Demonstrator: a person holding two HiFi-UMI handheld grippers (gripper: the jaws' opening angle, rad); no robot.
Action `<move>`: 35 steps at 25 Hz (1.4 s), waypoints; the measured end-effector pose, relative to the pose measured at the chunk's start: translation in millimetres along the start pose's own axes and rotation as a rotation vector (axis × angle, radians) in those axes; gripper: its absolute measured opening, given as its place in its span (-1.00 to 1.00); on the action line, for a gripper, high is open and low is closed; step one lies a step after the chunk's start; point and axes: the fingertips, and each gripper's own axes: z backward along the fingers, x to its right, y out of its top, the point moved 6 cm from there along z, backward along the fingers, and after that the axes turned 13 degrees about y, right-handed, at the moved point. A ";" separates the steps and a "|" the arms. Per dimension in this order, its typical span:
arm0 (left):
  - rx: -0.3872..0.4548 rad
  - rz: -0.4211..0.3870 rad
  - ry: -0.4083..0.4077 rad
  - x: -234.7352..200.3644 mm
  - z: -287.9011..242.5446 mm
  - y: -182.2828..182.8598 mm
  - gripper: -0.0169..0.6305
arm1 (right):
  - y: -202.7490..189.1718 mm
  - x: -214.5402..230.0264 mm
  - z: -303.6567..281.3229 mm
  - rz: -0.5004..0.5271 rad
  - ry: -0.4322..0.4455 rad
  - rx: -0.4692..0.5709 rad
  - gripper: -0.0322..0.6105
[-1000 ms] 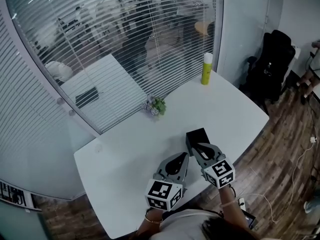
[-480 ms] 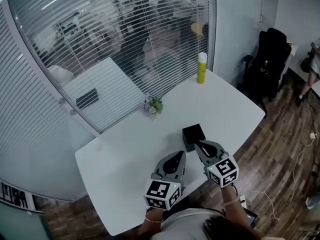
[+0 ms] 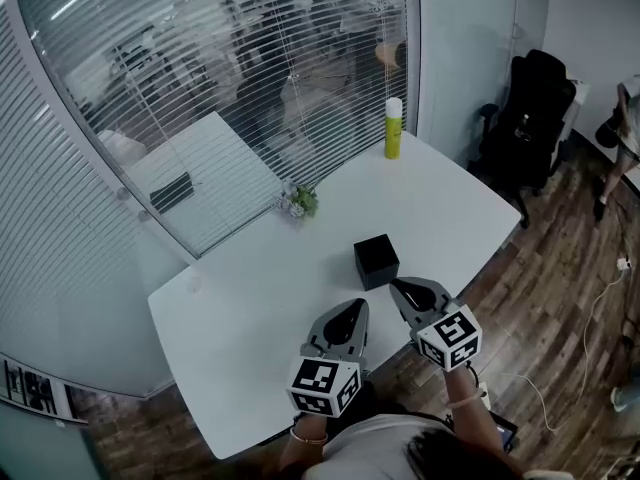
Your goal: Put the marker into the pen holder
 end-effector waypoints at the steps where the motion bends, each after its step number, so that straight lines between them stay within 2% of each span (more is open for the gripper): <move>1: 0.001 0.001 0.001 2.2 2.1 -0.4 -0.89 | 0.5 -1.5 3.4 0.000 0.001 0.003 -0.79; 7: 0.017 -0.004 -0.001 16.7 12.7 5.7 -0.89 | 7.1 -9.3 24.1 -0.020 0.014 0.037 -0.81; 17: 0.024 -0.035 0.009 32.2 27.9 6.4 -0.89 | 14.5 -19.5 51.4 -0.009 -0.013 0.049 -0.81; 31: 0.042 -0.057 0.029 41.1 41.2 9.5 -0.89 | 37.1 -35.9 73.4 0.031 -0.022 0.089 -0.81; 35: 0.048 -0.062 0.037 40.9 40.7 10.8 -0.89 | 37.1 -36.2 78.1 0.014 -0.023 0.093 -0.81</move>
